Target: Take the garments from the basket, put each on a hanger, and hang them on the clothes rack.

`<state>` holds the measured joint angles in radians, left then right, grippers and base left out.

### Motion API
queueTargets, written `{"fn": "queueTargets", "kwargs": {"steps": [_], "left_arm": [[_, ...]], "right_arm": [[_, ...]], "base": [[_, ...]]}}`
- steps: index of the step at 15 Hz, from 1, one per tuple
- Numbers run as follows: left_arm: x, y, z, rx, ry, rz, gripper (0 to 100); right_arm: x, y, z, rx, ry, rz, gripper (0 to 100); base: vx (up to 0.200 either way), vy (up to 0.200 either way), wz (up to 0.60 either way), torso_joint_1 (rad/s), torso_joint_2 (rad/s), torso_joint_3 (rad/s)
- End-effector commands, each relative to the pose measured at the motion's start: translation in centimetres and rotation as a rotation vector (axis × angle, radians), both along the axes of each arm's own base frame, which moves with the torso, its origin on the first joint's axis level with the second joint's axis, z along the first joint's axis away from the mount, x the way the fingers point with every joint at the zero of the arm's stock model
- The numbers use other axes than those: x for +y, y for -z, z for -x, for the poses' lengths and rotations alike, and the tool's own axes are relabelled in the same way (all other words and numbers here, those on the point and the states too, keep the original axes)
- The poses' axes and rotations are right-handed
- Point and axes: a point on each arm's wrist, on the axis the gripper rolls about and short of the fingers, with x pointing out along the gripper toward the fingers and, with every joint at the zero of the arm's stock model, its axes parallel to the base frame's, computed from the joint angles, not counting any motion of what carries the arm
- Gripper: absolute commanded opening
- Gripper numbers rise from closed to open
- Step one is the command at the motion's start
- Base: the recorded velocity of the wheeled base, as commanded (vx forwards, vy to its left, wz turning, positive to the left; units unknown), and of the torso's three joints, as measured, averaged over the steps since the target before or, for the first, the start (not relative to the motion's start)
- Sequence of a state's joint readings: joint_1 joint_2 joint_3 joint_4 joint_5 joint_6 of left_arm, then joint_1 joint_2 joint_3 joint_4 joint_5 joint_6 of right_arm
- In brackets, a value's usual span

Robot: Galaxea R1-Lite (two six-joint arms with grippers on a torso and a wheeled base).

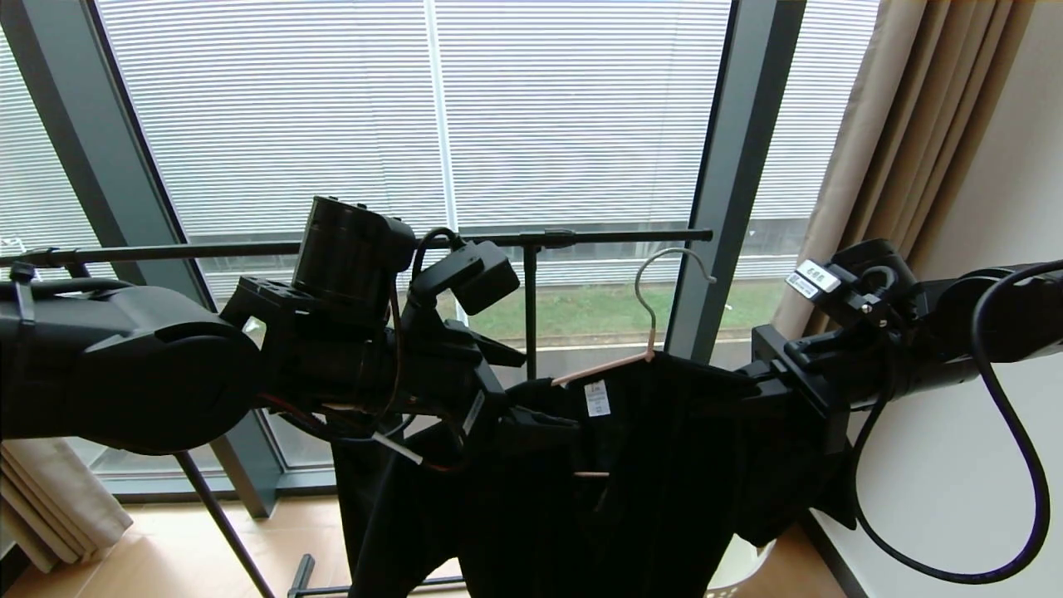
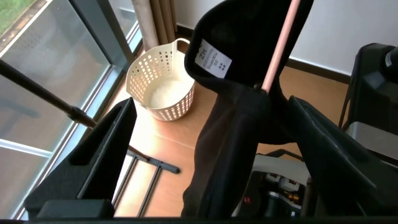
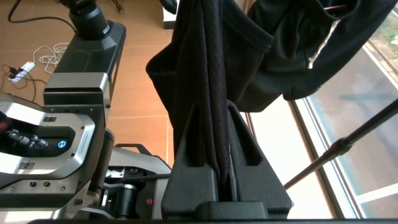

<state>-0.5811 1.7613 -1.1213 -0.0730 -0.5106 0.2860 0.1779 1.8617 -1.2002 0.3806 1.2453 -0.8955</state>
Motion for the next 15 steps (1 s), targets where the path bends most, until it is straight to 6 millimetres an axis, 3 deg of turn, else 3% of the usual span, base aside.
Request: {"fn": "queueTargets", "kwargs": {"steps": [1,8,9,15], "left_arm": [[-0.26,0.46,-0.01,0.013,0.006,-0.008,100],[-0.48,0.91,0.12,0.024,0.015,-0.017,100],[-0.48,0.91,0.11,0.025,0.013,-0.017,0],[-0.55,0.78,0.28,0.019,0.02,-0.015,0]], "right_arm": [[0.07,-0.09,0.16,-0.002,-0.003,-0.001,0],[0.03,-0.28,0.37,-0.007,-0.004,-0.003,0],[0.03,-0.28,0.37,-0.007,-0.004,-0.003,0],[0.0,-0.33,0.3,-0.013,-0.003,-0.004,0]], "base": [[0.0,0.0,0.0,0.0,0.0,0.0],[0.0,0.0,0.0,0.0,0.0,0.0],[0.0,0.0,0.0,0.0,0.0,0.0],[0.0,0.0,0.0,0.0,0.0,0.0]]}}
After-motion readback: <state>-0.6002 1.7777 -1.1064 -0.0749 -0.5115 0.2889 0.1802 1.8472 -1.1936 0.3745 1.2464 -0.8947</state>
